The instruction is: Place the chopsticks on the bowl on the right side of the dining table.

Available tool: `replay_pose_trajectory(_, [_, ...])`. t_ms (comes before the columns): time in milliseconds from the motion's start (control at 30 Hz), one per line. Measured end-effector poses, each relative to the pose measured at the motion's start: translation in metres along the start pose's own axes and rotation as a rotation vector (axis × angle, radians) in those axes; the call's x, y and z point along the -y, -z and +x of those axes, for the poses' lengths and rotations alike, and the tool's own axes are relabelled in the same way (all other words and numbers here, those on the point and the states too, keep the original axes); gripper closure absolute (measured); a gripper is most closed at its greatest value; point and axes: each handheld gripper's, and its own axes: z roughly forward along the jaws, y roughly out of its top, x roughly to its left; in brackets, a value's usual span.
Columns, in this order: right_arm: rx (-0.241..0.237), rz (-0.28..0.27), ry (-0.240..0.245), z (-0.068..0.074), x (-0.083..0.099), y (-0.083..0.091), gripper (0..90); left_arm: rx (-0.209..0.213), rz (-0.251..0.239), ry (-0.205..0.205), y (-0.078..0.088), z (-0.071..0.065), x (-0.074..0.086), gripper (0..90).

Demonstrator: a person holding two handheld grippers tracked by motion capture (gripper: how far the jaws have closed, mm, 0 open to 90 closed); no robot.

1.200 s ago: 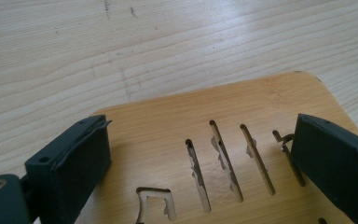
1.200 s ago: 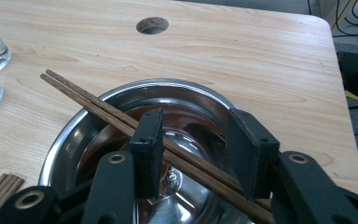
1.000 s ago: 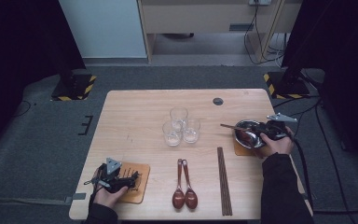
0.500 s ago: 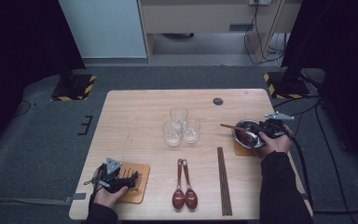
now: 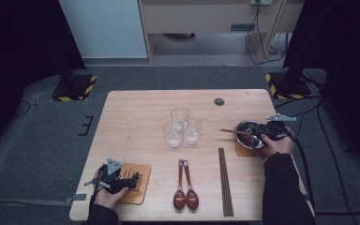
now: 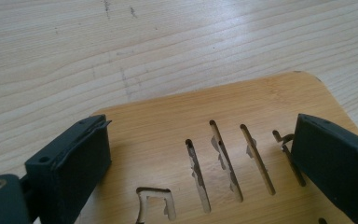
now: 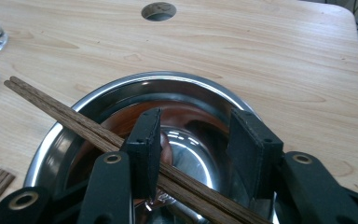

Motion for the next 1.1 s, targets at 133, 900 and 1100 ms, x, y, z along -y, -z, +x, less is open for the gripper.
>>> replay_pose_trajectory(133, [-0.011, 0.003, 0.014, 0.001, 0.001, 0.001, 54.4, 0.0, 0.0, 0.0, 0.0, 0.0, 0.0, 3.7])
replay_pose_trajectory(900, [-0.044, -0.026, 0.028, 0.006, 0.001, 0.019, 51.7, 0.0, 0.0, 0.0, 0.0, 0.0, 0.0, 3.7])
replay_pose_trajectory(1100, [-0.037, -0.045, 0.019, 0.008, 0.003, 0.03, 52.5, 0.0, 0.0, 0.0, 0.0, 0.0, 0.0, 3.6])
